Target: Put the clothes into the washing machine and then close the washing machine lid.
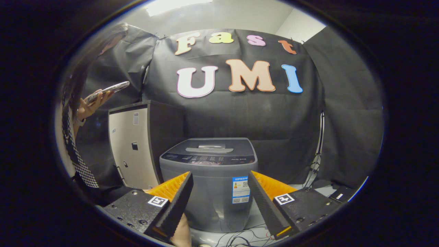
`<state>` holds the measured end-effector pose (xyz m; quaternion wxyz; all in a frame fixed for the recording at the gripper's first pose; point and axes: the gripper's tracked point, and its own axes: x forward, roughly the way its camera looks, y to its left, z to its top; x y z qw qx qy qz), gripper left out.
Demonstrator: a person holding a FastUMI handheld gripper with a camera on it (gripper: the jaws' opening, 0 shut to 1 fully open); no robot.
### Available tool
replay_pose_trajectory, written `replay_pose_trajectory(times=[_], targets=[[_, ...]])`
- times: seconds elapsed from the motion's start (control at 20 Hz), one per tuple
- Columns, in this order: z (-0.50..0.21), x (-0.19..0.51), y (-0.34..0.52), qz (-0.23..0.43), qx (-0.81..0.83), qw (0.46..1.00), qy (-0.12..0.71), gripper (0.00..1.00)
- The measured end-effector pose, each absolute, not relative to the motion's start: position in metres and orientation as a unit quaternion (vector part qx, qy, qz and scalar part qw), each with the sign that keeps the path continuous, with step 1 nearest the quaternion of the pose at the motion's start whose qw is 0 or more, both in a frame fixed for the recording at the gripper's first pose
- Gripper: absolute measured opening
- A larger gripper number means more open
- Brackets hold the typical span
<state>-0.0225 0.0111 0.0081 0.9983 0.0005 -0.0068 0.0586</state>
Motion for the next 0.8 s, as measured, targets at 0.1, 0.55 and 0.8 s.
replay_pose_trajectory(times=[0.1,0.55,0.8], targets=[[0.0070,-0.0227,0.0109,0.059,0.001,0.998,-0.007,0.97],[0.0050,-0.0206,0.0056,0.059,0.000,0.998,-0.007,0.97],[0.0049,-0.0208,0.0055,0.058,0.000,0.998,-0.007,0.97]])
